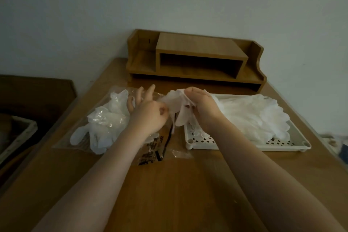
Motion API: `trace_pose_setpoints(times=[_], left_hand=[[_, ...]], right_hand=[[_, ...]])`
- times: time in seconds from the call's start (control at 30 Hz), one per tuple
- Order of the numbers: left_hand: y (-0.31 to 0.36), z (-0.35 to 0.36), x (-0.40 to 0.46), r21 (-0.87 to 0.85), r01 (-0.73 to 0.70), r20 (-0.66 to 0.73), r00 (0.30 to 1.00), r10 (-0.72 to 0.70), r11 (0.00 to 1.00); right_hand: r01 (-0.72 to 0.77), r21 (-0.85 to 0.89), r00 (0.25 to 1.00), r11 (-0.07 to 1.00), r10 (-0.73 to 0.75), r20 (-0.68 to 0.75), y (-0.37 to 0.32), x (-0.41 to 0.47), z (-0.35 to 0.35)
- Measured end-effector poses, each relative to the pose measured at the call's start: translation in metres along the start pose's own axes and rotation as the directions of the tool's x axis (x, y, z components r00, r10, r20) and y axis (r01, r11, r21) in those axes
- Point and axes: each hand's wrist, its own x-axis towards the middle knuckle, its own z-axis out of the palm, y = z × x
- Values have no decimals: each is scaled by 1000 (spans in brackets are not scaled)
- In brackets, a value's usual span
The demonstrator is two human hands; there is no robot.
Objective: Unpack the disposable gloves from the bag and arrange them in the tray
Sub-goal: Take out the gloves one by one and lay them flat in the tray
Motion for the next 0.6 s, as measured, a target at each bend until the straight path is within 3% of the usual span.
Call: trace_pose_setpoints(times=[0.07, 0.2, 0.3, 0.4, 0.5, 0.57, 0.6], left_hand=[[0, 2, -1, 61, 18, 51, 998, -21, 998], [-1, 4, 0, 90, 44, 91, 994, -52, 995], [-2, 5, 0, 112, 75, 107, 990, -87, 991], [0, 3, -3, 123, 67, 142, 986, -84, 990], [16, -5, -9, -132, -111, -88, 991, 100, 985], [33, -16, -14, -425, -278, -187, 958, 217, 861], [42, -21, -17, -579, -301, -155, 953, 260, 757]], right_hand=[[-85, 260, 996, 962, 87, 2, -2, -1, -5], [-95, 636, 994, 766, 106, 20, -9, -10, -15], [-62, 788, 997, 613, 69, 25, -15, -16, -26], [-25, 838, 1000, 546, 28, 12, -22, -21, -39], [-53, 834, 998, 549, -3, 65, -23, -29, -48], [-91, 836, 994, 541, -7, 112, -20, -33, -49], [-101, 836, 992, 539, -12, 128, -20, -35, -49]])
